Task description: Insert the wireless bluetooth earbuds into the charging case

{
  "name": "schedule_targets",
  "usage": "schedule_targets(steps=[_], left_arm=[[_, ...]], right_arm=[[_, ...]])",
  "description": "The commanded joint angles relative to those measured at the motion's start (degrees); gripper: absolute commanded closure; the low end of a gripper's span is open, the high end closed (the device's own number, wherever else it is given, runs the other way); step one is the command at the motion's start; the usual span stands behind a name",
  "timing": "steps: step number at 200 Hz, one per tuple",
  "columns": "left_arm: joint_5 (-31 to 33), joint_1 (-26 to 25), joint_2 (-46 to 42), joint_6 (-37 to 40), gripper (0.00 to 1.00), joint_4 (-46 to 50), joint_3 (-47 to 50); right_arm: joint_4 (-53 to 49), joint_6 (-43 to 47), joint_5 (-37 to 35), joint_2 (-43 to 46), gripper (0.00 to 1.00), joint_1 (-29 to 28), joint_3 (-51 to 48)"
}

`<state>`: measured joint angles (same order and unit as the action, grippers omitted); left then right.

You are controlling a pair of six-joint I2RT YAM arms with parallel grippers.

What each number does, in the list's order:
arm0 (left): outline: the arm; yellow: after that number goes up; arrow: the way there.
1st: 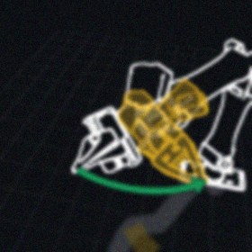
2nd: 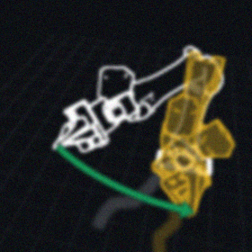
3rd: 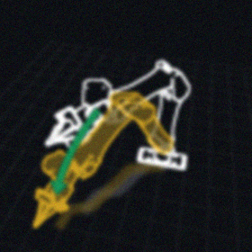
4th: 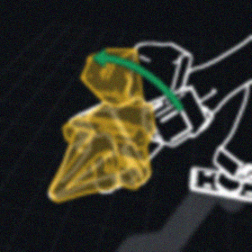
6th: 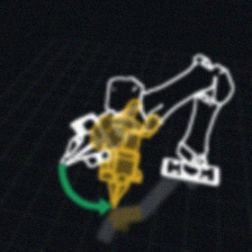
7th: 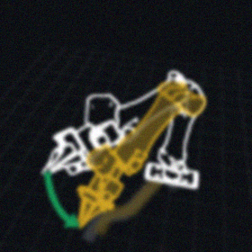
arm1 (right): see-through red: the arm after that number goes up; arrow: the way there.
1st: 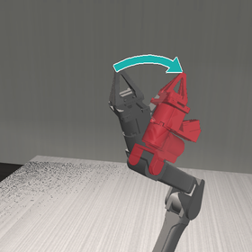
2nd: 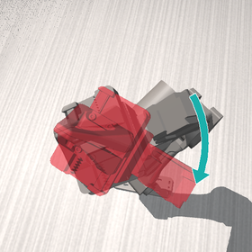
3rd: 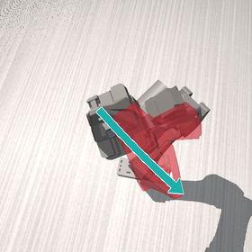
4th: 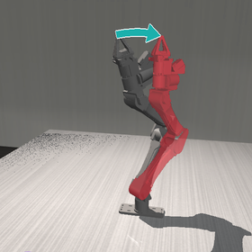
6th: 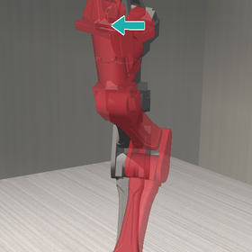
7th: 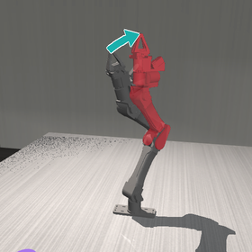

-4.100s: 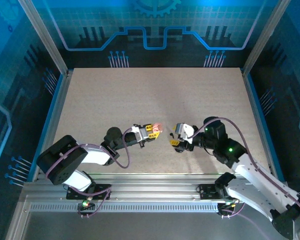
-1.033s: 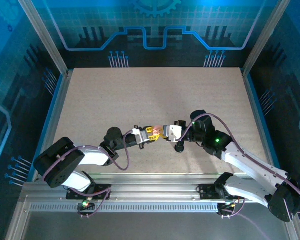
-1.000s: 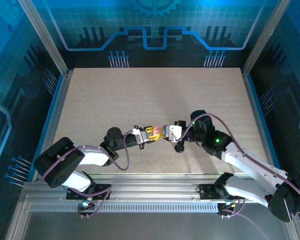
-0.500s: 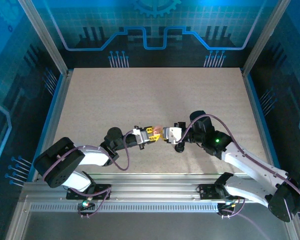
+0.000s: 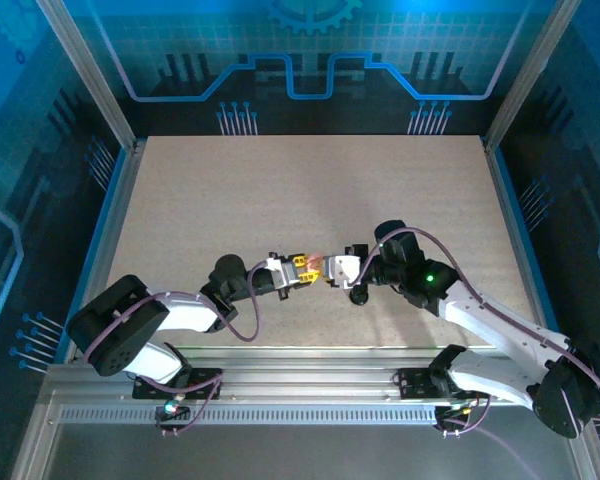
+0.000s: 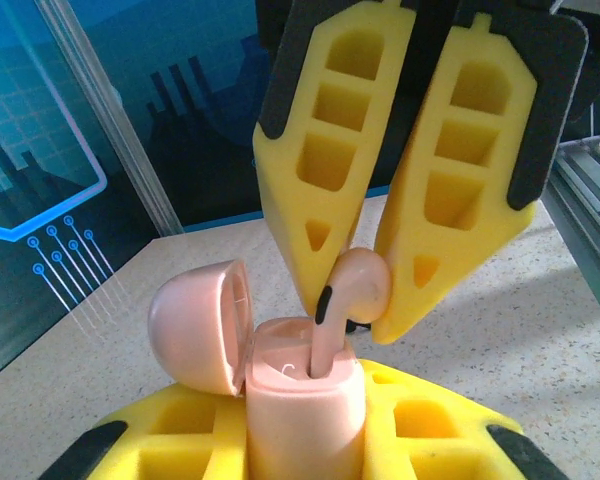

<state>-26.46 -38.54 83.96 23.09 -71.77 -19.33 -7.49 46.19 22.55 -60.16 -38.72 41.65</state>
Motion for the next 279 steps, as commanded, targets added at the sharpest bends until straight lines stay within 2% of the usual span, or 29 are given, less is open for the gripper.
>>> schedule_targets(steps=[1, 59, 129, 165, 279], left_arm=[[-0.67, -0.39, -2.01, 1.04, 0.88, -2.76, 0.25], [-0.57, -0.49, -2.93, 1.18, 0.87, -1.84, 0.08], [-0.5, -0.65, -3.28, 1.34, 0.88, -1.89, 0.52], [-0.43, -0.7, -3.12, 1.26, 0.87, -2.49, 0.61], [-0.12, -0.78, -3.07, 1.34, 0.88, -2.61, 0.5]], right_arm=[[-2.88, 0.87, -1.0, -0.88, 0.89, -0.77, 0.89], [-3.24, 0.4, -1.46, -0.1, 0.84, -0.79, 0.81], [-2.97, -1.85, -1.42, 5.21, 0.66, -0.65, -0.97], [-2.97, -2.51, -2.8, 7.69, 0.66, 0.01, -2.44], [-1.99, -3.39, 0.66, 3.64, 0.73, -1.8, -0.39]])
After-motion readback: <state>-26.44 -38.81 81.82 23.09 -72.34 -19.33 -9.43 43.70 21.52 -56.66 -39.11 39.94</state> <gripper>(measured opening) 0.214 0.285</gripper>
